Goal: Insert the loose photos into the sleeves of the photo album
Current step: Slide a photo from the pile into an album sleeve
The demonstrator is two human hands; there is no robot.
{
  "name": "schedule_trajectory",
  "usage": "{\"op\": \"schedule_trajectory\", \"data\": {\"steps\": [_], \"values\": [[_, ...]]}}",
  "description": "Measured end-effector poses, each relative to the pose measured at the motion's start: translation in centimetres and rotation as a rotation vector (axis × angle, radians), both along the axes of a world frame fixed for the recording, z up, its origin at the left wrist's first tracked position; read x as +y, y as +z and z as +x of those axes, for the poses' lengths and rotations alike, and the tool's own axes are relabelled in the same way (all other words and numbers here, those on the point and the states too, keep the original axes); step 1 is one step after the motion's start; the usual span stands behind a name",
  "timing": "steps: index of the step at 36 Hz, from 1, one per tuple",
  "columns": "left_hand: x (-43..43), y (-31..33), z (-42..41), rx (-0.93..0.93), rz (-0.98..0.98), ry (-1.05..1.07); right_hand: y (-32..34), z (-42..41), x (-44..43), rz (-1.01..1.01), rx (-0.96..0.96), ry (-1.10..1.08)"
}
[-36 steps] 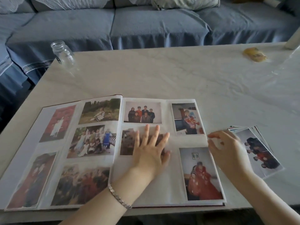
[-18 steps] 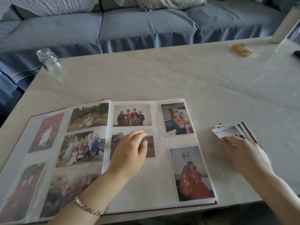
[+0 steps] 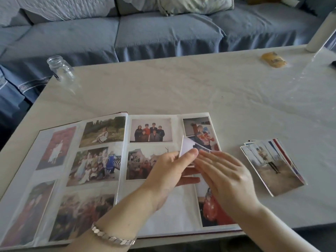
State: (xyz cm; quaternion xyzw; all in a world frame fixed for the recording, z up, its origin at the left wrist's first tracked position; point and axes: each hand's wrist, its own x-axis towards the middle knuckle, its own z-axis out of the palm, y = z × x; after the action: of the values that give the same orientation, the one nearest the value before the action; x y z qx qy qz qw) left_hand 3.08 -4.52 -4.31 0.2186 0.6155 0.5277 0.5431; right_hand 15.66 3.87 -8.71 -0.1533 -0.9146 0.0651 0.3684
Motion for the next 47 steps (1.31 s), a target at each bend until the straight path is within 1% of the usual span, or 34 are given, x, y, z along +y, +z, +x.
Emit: {"op": "schedule_trajectory", "data": {"steps": [1,3,4,5,7,8,11,14,16,17,19,21,23,26,30,32,34,36,37,39,41,43,45,47], "values": [[0.0,-0.1,0.0,0.009,-0.003,0.064,0.0,-0.3,-0.3,-0.032,-0.023,0.038],[0.0,-0.5,-0.3,0.093,-0.030,0.162,0.3,-0.8,-0.6,-0.126,-0.059,0.085],[-0.1,-0.9,-0.7,0.165,-0.035,0.175,0.5,-1.0,-0.6,-0.178,-0.065,0.090],[-0.3,-1.1,-1.2,0.281,-0.037,0.163,0.7,-1.0,-0.5,-0.220,-0.070,0.079],[-0.7,-1.3,-2.4,0.555,-0.032,0.053,1.2,-1.0,0.0,-0.249,-0.082,0.018],[-0.9,-1.3,-2.9,0.659,-0.032,-0.032,1.4,-0.9,0.3,-0.241,-0.095,-0.011],[-1.2,-0.4,-3.8,0.853,-0.027,-0.269,2.3,-0.9,0.8,-0.267,-0.154,0.010],[-1.0,0.7,-4.1,0.968,0.008,-0.387,2.8,-1.0,0.8,-0.344,-0.220,0.067],[-0.7,0.8,-4.2,0.977,0.018,-0.410,3.4,-1.0,0.5,-0.477,-0.239,0.049],[-0.5,0.7,-4.3,0.944,0.024,-0.401,3.7,-1.0,0.4,-0.559,-0.245,0.031],[-0.4,0.6,-4.2,0.805,0.034,-0.340,4.1,-1.0,0.6,-0.744,-0.225,0.015],[-0.3,0.3,-4.1,0.675,0.040,-0.251,4.4,-0.7,1.0,-0.879,-0.150,-0.016],[-0.3,-0.1,-3.8,0.611,0.028,-0.188,4.5,-0.4,1.7,-0.980,-0.050,-0.080],[-0.1,-0.9,-3.4,0.603,-0.043,-0.165,4.2,0.2,2.6,-1.171,0.100,-0.191],[0.2,-1.7,-3.1,0.582,-0.105,-0.125,3.6,1.1,3.7,-1.336,0.151,-0.228],[0.4,-2.1,-3.1,0.580,-0.139,-0.109,2.9,1.3,4.2,-1.323,0.159,-0.263],[0.5,-2.5,-3.2,0.582,-0.163,-0.104,2.4,1.8,4.9,-1.203,0.169,-0.327],[0.5,-2.7,-3.3,0.645,-0.176,-0.105,2.1,2.7,6.0,-1.046,0.143,-0.396],[0.5,-2.8,-3.4,0.686,-0.171,-0.105,2.0,3.3,6.8,-0.952,0.077,-0.436],[0.5,-2.7,-3.5,0.769,-0.153,-0.094,2.3,4.6,8.7,-0.796,-0.175,-0.494],[0.5,-2.7,-3.5,0.827,-0.138,-0.060,2.5,5.6,10.7,-0.735,-0.452,-0.499],[0.6,-2.8,-3.5,0.825,-0.125,-0.014,2.5,6.3,12.7,-0.723,-0.666,-0.515],[0.7,-2.8,-3.3,0.795,-0.126,0.028,2.1,7.0,14.6,-0.678,-0.772,-0.574],[0.8,-2.9,-3.1,0.753,-0.111,0.065,1.6,7.6,15.7,-0.619,-0.785,-0.635]]}}
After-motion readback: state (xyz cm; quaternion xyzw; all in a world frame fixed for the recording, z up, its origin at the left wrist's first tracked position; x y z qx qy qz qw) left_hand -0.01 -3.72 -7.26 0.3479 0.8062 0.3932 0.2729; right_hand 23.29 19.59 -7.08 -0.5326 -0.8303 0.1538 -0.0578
